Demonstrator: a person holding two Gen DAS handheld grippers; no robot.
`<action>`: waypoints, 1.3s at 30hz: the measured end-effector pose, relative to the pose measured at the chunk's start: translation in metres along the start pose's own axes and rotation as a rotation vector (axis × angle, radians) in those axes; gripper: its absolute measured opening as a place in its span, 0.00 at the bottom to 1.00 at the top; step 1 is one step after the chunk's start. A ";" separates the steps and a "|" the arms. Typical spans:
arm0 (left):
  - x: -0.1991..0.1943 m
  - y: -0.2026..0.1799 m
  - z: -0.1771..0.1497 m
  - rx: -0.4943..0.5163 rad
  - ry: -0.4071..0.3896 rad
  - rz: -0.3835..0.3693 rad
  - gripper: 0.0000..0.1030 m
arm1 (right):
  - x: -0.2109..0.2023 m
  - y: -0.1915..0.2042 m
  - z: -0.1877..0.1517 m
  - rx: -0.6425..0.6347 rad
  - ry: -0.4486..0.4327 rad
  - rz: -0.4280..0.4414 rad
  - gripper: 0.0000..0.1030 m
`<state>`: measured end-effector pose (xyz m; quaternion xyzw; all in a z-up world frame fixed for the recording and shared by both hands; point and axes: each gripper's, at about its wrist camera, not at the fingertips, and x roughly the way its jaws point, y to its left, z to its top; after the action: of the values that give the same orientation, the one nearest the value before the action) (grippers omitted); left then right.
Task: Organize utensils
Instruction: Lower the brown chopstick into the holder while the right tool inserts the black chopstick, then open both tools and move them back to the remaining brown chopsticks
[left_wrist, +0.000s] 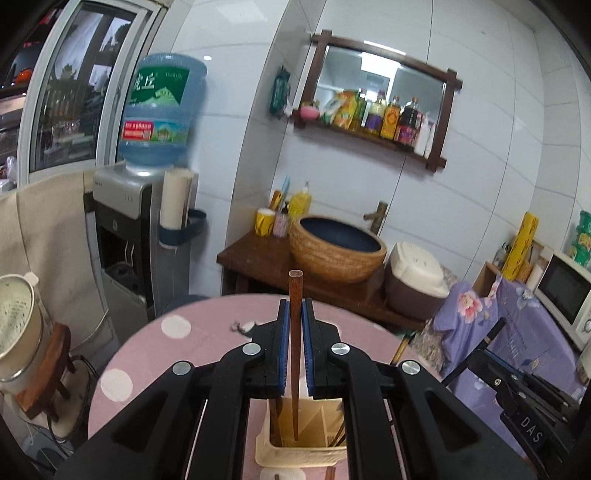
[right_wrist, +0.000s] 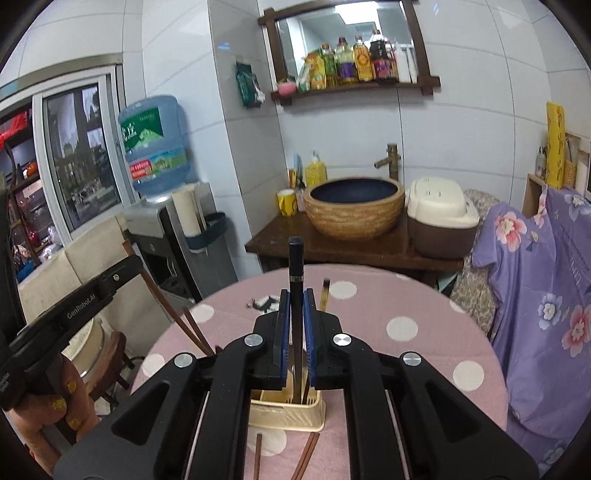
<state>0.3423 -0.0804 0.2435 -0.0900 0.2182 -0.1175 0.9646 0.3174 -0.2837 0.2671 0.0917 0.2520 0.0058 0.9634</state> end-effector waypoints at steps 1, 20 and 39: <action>0.004 0.001 -0.007 0.003 0.007 0.007 0.08 | 0.005 0.000 -0.006 0.000 0.008 0.000 0.08; 0.022 0.016 -0.063 0.036 0.066 0.042 0.12 | 0.033 -0.005 -0.060 0.019 0.041 -0.015 0.12; -0.015 0.077 -0.163 0.002 0.182 0.094 0.65 | 0.001 -0.023 -0.158 0.007 0.087 -0.075 0.34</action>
<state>0.2718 -0.0232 0.0872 -0.0676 0.3086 -0.0800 0.9454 0.2403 -0.2787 0.1269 0.0850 0.2969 -0.0271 0.9507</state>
